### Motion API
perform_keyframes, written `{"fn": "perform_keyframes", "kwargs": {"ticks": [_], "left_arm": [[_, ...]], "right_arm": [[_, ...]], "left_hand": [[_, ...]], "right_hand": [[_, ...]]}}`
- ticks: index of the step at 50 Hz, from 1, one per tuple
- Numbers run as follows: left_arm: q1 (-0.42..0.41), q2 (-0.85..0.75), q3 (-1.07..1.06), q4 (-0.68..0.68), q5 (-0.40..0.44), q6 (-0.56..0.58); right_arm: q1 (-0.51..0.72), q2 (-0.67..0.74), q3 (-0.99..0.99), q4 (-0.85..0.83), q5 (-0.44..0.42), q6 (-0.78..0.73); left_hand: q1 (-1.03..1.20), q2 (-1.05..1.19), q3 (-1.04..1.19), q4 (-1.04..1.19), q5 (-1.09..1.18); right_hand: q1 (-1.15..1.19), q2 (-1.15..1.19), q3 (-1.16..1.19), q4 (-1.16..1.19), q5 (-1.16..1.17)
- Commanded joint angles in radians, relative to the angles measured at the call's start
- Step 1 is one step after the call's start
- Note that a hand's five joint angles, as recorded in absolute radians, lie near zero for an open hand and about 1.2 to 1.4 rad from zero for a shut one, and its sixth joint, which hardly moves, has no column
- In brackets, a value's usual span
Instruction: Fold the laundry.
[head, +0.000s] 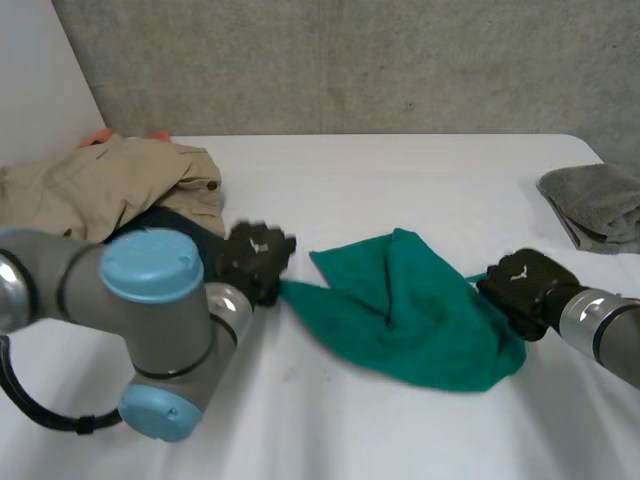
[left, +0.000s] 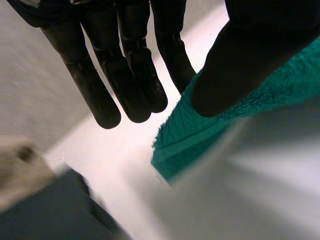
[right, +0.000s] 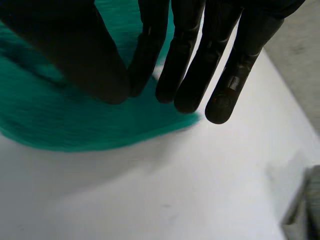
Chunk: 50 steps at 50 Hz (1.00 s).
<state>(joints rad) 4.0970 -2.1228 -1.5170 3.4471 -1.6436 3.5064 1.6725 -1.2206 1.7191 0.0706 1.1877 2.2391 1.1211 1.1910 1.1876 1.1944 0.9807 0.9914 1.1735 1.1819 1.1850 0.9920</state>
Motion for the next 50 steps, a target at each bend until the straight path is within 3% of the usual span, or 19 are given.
{"fn": "perform_keyframes", "kwargs": {"ticks": [1,6,11,14,15,19,23,28,32,36,44,45,46,47,48,50], "left_arm": [[-0.006,0.174,0.018,0.026,-0.024,-0.009],[-0.006,0.296,0.06,0.033,-0.025,-0.024],[-0.006,0.362,0.092,0.041,-0.021,-0.049],[-0.003,0.374,0.095,0.041,-0.016,-0.049],[-0.001,0.374,0.093,0.041,-0.015,-0.049],[-0.006,0.374,0.077,0.037,-0.013,-0.046],[-0.02,0.376,0.075,0.029,-0.013,-0.044],[-0.026,0.399,0.074,0.029,-0.013,-0.043],[-0.027,0.431,0.077,0.029,-0.013,-0.043],[-0.032,0.455,0.077,0.027,0.002,-0.043],[-0.033,0.469,0.075,0.018,0.014,-0.041],[-0.033,0.471,0.075,0.018,0.014,-0.041],[-0.033,0.471,0.075,0.018,0.014,-0.041],[-0.032,0.469,0.078,0.017,0.014,-0.04],[-0.032,0.469,0.08,0.015,0.014,-0.038],[-0.026,0.466,0.08,0.017,0.014,-0.021]], "right_arm": [[0.0,-0.167,-0.056,0.005,0.003,0.091],[0.0,-0.299,-0.169,0.003,-0.002,0.256],[0.001,-0.365,-0.226,0.026,-0.014,0.327],[-0.002,-0.364,-0.23,0.086,-0.017,0.332],[-0.002,-0.358,-0.23,0.103,-0.014,0.332],[0.004,-0.263,-0.248,0.178,-0.017,0.332],[0.015,-0.116,-0.329,0.225,-0.033,0.335],[0.067,0.097,-0.475,0.307,-0.14,0.358],[0.13,0.275,-0.617,0.318,-0.227,0.469],[0.231,0.412,-0.743,0.266,-0.253,0.585],[0.372,0.599,-0.894,0.204,-0.229,0.645],[0.377,0.605,-0.904,0.202,-0.221,0.643],[0.377,0.612,-0.921,0.196,-0.192,0.643],[0.377,0.61,-0.932,0.195,-0.168,0.645],[0.378,0.604,-0.94,0.193,-0.145,0.646],[0.366,0.557,-0.964,0.181,-0.073,0.655]], "left_hand": [[0.275,0.205,0.209,0.202,0.241],[0.275,0.205,0.209,0.202,0.241],[0.275,0.205,0.209,0.202,0.241],[0.275,0.205,0.209,0.202,0.241],[0.275,0.205,0.209,0.202,0.241],[0.275,0.205,0.209,0.202,0.241],[0.275,0.205,0.209,0.202,0.241],[0.275,0.205,0.209,0.202,0.241],[0.275,0.205,0.209,0.202,0.241],[0.275,0.205,0.209,0.202,0.241],[0.275,0.205,0.209,0.202,0.241],[0.275,0.205,0.209,0.202,0.241],[0.275,0.205,0.209,0.202,0.241],[0.275,0.205,0.209,0.202,0.241],[0.275,0.205,0.209,0.202,0.241],[0.275,0.205,0.209,0.202,0.241]], "right_hand": [[0.405,0.223,0.214,0.211,0.23],[0.405,0.223,0.214,0.211,0.23],[0.405,0.223,0.214,0.211,0.23],[-0.334,-0.516,-0.524,-0.527,-0.509],[-0.383,-0.565,-0.574,-0.577,-0.558],[-0.639,-0.821,-0.829,-0.832,-0.814],[-0.689,-0.871,-0.88,-0.883,-0.864],[-0.817,-0.999,-1.007,-1.011,-0.992],[-0.817,-0.999,-1.007,-1.011,-0.992],[-0.817,-0.999,-1.007,-1.011,-0.992],[-0.813,-0.995,-1.004,-1.007,-0.989],[-0.624,-0.806,-0.814,-0.817,-0.799],[-0.046,-0.228,-0.237,-0.24,-0.221],[0.294,0.112,0.103,0.1,0.119],[0.404,0.222,0.213,0.21,0.229],[0.405,0.223,0.214,0.211,0.23]]}}
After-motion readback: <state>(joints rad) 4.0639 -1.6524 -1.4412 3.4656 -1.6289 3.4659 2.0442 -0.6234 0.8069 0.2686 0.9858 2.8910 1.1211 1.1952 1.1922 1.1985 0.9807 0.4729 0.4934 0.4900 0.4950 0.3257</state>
